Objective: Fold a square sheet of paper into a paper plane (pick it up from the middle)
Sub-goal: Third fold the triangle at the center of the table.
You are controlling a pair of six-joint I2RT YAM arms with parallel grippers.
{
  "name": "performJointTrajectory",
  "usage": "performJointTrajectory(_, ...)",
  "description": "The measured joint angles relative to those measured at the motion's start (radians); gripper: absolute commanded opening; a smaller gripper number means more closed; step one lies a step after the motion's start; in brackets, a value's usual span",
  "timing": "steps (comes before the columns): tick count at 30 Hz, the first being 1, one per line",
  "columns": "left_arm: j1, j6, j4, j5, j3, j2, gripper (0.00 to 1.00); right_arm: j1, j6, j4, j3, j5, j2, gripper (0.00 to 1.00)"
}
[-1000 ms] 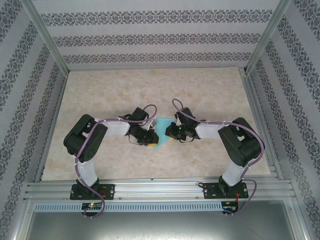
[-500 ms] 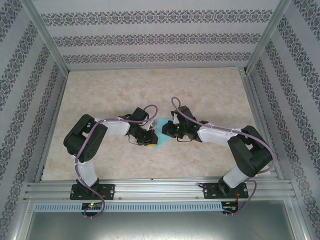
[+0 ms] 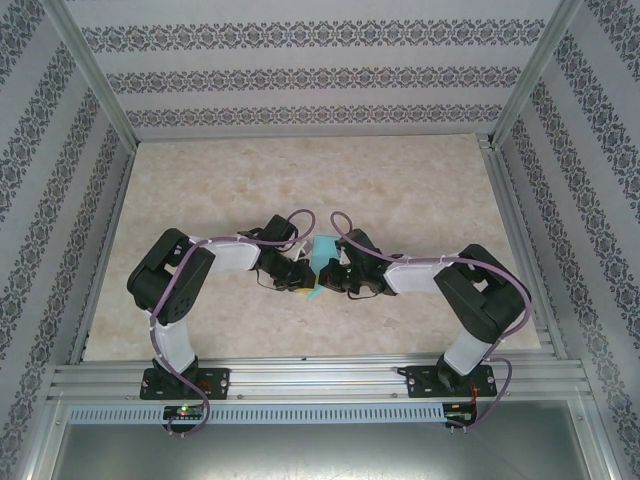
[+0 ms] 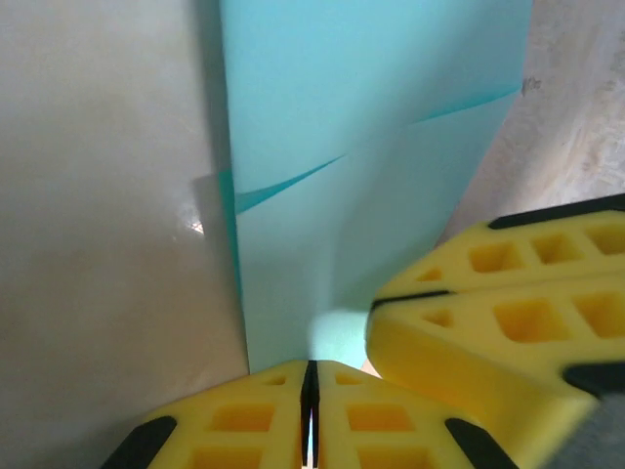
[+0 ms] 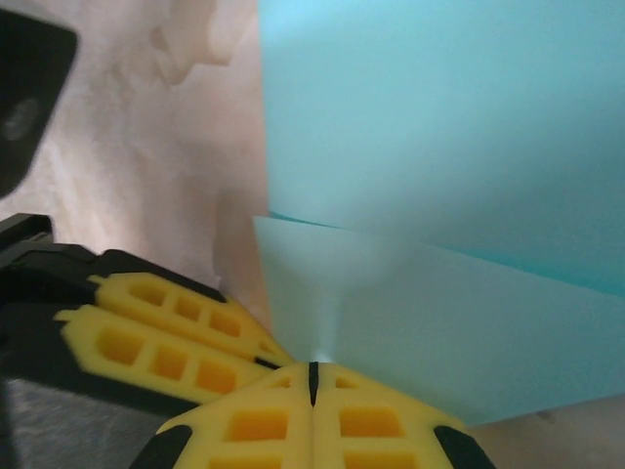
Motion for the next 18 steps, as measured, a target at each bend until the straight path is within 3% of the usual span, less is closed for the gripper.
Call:
performJointTrajectory(12,0.0,0.004,-0.002,-0.006,0.0,0.0,0.11,-0.025,0.015,0.112,-0.055,-0.023,0.018,0.08)
performJointTrajectory(18,0.0,0.01,-0.003,-0.006,0.0,0.0,0.11,-0.108,0.024,0.184,-0.09,-0.069,0.019,0.09)
